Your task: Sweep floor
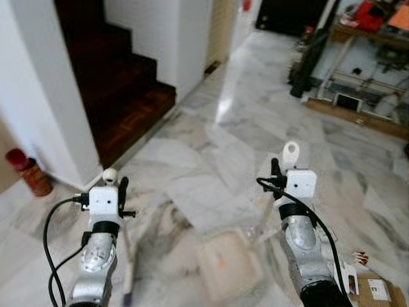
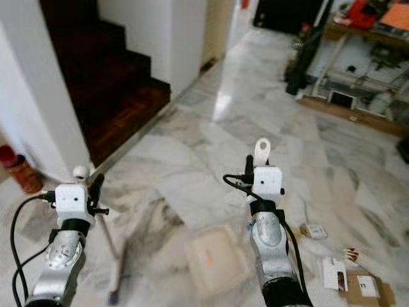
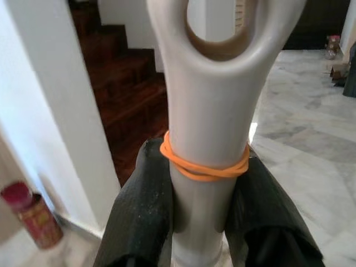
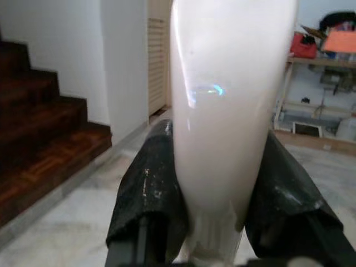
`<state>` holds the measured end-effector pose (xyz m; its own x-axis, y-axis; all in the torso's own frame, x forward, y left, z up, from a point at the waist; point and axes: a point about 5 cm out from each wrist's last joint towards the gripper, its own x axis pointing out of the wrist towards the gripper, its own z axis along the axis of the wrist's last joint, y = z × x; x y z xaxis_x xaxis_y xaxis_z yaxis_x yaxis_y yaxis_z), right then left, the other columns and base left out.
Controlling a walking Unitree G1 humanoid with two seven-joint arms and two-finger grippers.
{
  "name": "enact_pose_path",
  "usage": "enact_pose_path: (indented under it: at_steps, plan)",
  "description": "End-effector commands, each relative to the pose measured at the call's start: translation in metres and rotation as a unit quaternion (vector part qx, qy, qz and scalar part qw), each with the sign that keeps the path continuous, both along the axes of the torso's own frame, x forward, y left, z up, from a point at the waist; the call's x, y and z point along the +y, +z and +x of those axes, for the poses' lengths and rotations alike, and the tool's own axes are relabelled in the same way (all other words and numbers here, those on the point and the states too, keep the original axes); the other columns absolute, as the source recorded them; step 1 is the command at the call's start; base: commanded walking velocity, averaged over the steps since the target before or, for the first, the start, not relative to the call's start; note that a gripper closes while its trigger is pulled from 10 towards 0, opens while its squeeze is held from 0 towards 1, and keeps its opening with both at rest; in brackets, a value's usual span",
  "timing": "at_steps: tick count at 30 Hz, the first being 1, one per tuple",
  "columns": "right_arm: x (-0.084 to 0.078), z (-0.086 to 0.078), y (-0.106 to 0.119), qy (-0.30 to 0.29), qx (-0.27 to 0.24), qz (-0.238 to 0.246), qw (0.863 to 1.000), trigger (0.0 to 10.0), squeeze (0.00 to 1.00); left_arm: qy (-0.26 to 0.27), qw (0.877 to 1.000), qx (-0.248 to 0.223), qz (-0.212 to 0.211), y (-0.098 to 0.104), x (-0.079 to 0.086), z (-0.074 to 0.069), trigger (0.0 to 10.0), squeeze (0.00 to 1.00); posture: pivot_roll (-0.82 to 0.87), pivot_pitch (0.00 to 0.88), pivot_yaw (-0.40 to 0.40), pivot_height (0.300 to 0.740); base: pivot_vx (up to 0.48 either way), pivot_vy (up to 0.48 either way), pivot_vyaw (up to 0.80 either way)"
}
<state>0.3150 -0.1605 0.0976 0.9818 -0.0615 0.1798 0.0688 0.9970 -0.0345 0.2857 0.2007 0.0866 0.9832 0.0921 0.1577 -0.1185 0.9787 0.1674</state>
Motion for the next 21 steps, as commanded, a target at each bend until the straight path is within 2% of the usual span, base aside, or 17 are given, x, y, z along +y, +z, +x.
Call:
enact_pose_path:
  at_steps: [1, 21]
  plan:
    - [-0.01, 0.001, 0.0072, -0.013, -0.016, -0.009, 1.0, 10.0, 0.0, -0.014, 1.0, -0.023, -0.005, 0.0079, -0.0093, 0.0028, 10.0, 0.0, 0.11, 0.0, -0.055, 0.74, 0.394, 0.0, 0.0]
    - [-0.0056, 0.0009, 0.009, -0.001, -0.023, -0.001, 1.0, 10.0, 0.0, -0.009, 1.0, -0.023, -0.006, 0.0076, -0.0084, 0.0012, 10.0, 0.0, 0.11, 0.0, -0.059, 0.74, 0.384, 0.0, 0.0]
